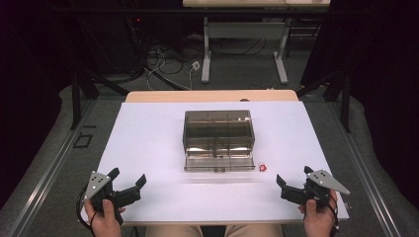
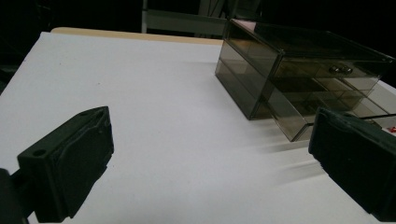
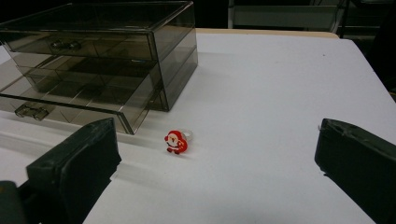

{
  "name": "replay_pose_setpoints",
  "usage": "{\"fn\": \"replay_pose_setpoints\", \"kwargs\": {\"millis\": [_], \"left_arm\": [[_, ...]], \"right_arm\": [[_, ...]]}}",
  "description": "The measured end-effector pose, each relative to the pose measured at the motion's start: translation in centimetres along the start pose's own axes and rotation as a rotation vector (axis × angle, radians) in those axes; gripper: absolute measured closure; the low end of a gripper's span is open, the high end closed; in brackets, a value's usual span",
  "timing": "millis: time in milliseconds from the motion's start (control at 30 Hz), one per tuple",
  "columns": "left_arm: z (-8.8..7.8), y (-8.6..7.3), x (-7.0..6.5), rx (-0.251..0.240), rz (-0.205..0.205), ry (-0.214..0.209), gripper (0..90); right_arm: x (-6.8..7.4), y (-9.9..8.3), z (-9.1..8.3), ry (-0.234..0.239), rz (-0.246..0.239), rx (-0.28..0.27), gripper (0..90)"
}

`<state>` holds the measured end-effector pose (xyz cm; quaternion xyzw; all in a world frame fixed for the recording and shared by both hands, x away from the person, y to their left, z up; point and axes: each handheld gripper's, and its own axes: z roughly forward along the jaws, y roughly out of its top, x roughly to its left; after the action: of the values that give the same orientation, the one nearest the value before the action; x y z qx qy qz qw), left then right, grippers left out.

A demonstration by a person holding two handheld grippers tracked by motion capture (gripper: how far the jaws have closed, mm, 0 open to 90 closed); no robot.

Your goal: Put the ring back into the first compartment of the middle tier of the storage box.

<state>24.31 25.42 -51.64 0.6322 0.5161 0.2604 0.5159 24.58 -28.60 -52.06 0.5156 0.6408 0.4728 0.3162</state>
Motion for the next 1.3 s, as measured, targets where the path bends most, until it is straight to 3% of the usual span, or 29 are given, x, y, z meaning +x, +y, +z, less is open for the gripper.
{"fn": "replay_pose_setpoints", "kwargs": {"millis": [100,133,200,300,400,533,733,767,900,1000,1300], "left_arm": [[0.0,0.0,0.2,0.006,-0.014,0.019,0.1],[0.1,0.0,0.3,0.021,-0.010,0.025,0.1],[0.3,0.2,0.3,0.017,-0.017,0.034,0.1],[0.2,0.1,0.3,0.024,-0.003,0.046,0.1],[0.2,0.1,0.3,0.025,-0.009,0.057,0.1],[0.4,0.2,0.1,0.030,0.012,0.079,0.1],[0.8,0.1,-0.1,0.036,0.017,0.102,0.1],[0.9,0.1,-0.2,0.041,0.020,0.111,0.1],[1.0,0.1,-0.2,0.052,0.020,0.122,0.1],[1.2,0.1,-0.1,0.048,-0.009,0.138,0.1],[1.3,0.1,-0.1,0.051,-0.025,0.149,0.1]], "right_arm": [[0.0,-0.1,0.1,-0.005,0.007,0.002,0.0],[-0.1,-0.1,0.1,-0.001,0.004,0.028,0.0],[0.0,-0.1,0.5,-0.023,0.008,0.035,0.1],[0.2,0.1,0.9,-0.033,0.015,0.062,2.7],[0.6,0.3,1.2,-0.029,0.009,0.084,3.4],[1.1,0.7,1.6,-0.011,-0.004,0.092,3.7],[1.3,0.9,1.9,0.005,0.014,0.102,4.6],[1.5,1.2,2.1,-0.011,0.001,0.119,5.6],[1.5,1.8,2.2,0.002,-0.014,0.119,9.8],[1.6,2.7,2.4,0.003,-0.026,0.129,13.7],[2.3,4.1,3.8,0.009,-0.074,0.163,15.8]]}}
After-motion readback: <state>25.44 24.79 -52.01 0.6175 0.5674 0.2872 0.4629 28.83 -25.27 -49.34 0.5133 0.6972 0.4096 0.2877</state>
